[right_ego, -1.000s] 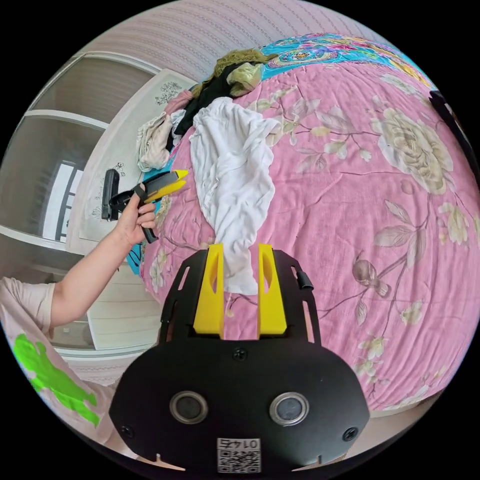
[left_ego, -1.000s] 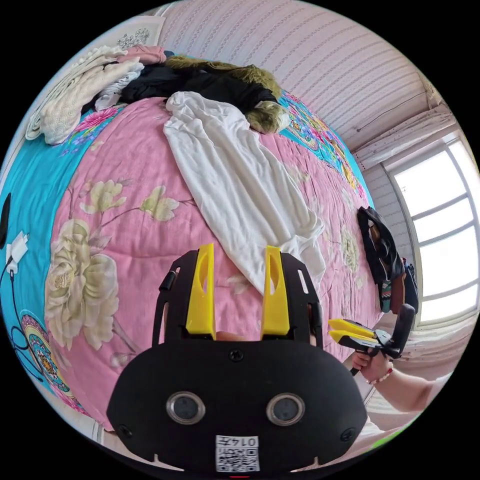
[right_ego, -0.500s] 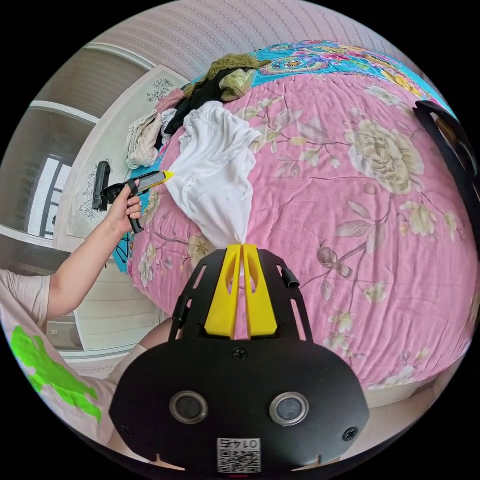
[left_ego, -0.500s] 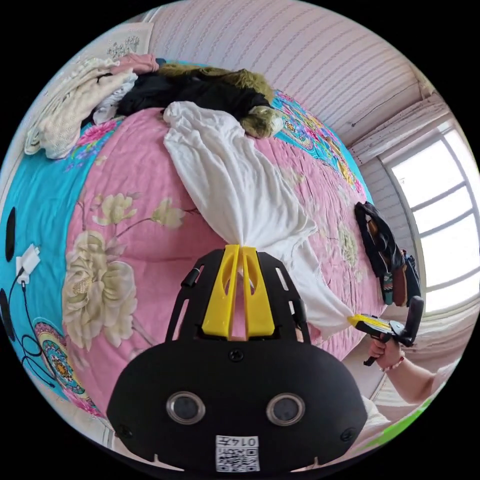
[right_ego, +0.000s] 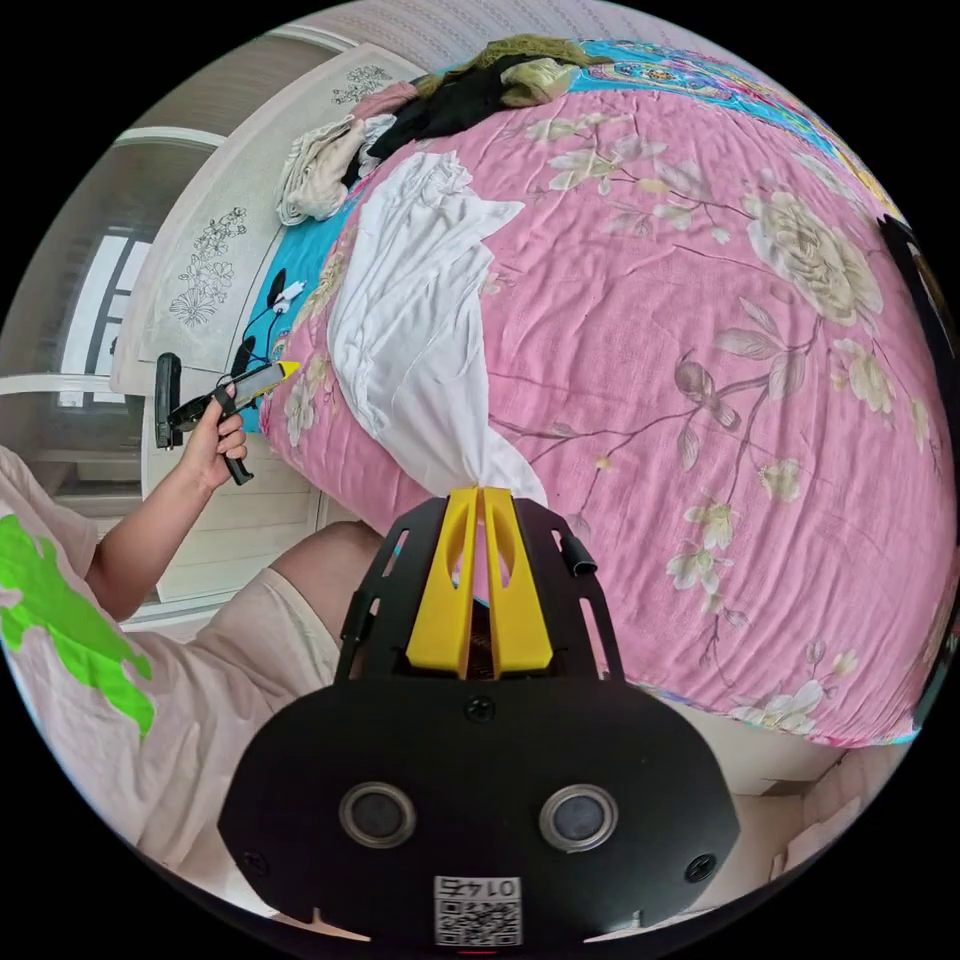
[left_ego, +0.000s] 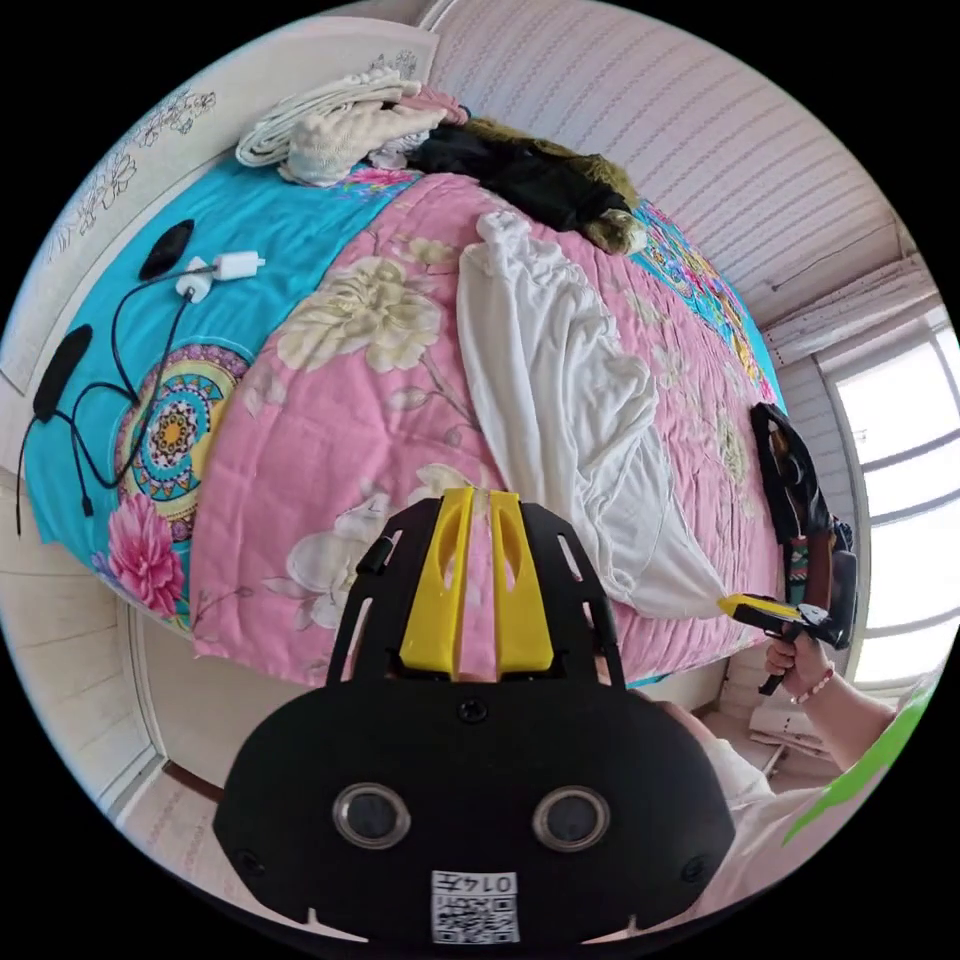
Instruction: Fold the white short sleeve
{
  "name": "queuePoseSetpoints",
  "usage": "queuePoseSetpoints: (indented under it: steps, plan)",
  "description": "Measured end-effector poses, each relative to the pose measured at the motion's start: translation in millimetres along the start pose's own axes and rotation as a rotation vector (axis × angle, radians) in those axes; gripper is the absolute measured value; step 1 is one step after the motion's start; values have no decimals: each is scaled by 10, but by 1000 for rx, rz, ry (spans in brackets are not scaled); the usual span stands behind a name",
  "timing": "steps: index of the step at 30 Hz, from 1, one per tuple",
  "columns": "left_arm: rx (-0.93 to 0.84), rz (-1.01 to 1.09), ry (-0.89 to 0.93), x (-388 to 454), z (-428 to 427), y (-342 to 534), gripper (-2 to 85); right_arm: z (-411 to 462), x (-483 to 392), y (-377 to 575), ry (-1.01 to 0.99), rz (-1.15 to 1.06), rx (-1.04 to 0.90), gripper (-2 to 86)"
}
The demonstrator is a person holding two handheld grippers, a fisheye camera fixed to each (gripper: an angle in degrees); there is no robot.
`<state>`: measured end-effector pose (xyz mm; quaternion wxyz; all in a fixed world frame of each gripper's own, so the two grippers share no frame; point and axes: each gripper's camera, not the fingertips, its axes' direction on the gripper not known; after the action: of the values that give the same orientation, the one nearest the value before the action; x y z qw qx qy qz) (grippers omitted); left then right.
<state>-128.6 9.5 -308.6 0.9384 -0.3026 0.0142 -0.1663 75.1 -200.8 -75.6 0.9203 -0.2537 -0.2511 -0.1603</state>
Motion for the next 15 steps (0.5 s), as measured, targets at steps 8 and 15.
queuePoseSetpoints:
  steps: [8,15]
  plan:
    - [3,486,59,1352,90,-540,80,-117,352,-8,16,107,123,-8]
    - [-92,653,-146,2211,686,-721,118,-111,520,105,-2,141,129,-9]
